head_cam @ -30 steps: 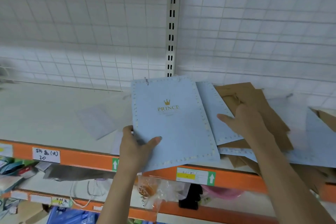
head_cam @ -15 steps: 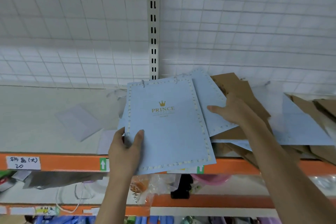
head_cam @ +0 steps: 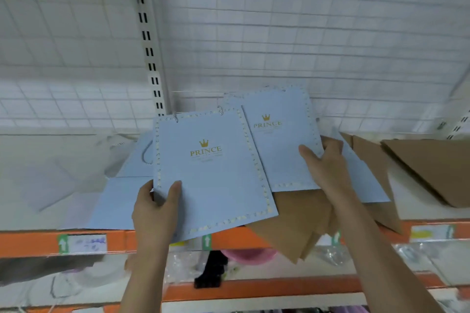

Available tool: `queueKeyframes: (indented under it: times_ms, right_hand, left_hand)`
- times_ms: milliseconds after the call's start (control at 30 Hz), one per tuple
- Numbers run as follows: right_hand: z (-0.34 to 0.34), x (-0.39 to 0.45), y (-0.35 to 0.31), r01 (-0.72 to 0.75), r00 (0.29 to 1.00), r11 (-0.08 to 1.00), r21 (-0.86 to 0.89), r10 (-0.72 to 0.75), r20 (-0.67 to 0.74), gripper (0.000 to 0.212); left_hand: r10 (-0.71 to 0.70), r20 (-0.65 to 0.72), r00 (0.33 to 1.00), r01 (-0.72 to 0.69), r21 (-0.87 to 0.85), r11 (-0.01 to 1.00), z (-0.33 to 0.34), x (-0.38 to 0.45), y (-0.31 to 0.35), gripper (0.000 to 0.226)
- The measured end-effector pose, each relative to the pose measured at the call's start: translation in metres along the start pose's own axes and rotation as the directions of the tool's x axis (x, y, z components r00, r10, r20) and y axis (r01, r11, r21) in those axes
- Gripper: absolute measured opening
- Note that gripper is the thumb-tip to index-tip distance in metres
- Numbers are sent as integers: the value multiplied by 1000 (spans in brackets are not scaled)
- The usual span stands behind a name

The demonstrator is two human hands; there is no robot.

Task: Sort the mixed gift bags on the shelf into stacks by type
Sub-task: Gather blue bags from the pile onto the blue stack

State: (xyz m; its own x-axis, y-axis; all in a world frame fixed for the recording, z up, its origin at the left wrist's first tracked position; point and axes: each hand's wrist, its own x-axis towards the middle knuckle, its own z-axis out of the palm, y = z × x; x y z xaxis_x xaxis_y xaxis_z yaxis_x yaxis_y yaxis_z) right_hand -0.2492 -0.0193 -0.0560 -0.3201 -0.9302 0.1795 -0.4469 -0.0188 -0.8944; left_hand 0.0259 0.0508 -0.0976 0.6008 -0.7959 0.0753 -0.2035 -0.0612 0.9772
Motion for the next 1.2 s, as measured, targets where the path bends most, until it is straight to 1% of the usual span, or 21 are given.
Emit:
queueKeyframes:
  times_ms: [100,233,367,467,567,633,733,833,900,967,1033,1133,1200]
  right_hand:
    - [-7,10,16,-19,999,998,52,17,37,38]
    - [-9,21,26,-1,998,998,67,-3,64,44]
    - [-11,35,27,48,996,996,75,-53,66,43]
    - [-13,43,25,76,995,993,91,-81,56,40]
    - [-13,47,23,87,995,986,143,-94,42,36]
    - [-13,50,20,97,995,976,194,-98,-2,32]
    - [-17,54,14,121,987,950,288,-86,-134,29]
    - [-25,58,15,145,962,930,338,-52,-269,35]
    - [-32,59,17,169,942,925,341,-49,-333,39]
    - [-42,59,21,182,929,930,321,-56,-367,37]
    - [-53,57,27,174,929,940,292,-58,-366,37]
    - [-74,59,42,153,925,941,300,-29,-380,34]
    - [-94,63,57,137,921,949,284,-17,-390,36]
  left_hand:
    - [-11,-38,999,12,33,999,23,-14,5,37]
    - [-9,-112,994,18,82,997,42,-30,11,44]
    - [7,-157,988,14,132,991,54,-43,18,53]
    - [-3,-180,984,25,122,992,58,-46,18,51]
    - [0,-218,976,20,92,996,60,-48,17,47]
    - [8,-231,973,5,53,999,62,-48,20,50]
    - [10,-246,969,-10,1,1000,60,-39,28,53]
    - [-8,-262,965,-1,-37,999,58,-25,34,45]
    - [-9,-238,971,0,-38,999,62,-19,37,37]
    - [11,-199,980,-17,-28,999,70,-16,42,30]
    - [31,-169,985,-38,-39,999,81,-17,50,27]
    - [67,-136,988,-75,-52,996,103,-23,64,34]
    - [102,-119,988,-108,-49,993,120,-31,72,37]
